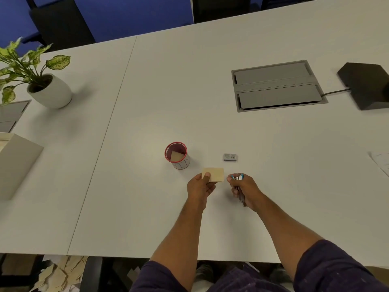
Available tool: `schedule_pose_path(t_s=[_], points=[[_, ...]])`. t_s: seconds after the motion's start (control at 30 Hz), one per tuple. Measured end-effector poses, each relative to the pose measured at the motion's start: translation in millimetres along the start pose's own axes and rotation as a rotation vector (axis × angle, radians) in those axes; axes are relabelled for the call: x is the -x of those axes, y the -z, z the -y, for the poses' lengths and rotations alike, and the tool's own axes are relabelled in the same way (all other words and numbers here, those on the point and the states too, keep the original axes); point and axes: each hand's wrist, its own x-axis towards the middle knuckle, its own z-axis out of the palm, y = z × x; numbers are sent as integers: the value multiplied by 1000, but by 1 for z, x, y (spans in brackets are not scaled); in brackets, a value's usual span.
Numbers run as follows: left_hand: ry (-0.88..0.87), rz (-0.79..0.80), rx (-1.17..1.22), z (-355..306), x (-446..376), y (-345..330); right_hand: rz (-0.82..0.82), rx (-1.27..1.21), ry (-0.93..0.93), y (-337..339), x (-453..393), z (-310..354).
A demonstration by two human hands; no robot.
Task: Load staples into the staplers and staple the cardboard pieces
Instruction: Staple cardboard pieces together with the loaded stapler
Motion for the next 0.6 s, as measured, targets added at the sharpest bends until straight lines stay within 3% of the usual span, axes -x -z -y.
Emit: schedule_pose_path(t_s=[0.13, 0.27, 0.6], points=[[-9, 15, -6, 1, 3, -3, 42, 29, -2, -2, 1, 0], [-44, -2, -12, 1, 3, -5, 49, -113, 0, -7, 3, 5], [-32, 52, -151, 0, 3, -9, -2, 1, 72, -11, 7, 7]])
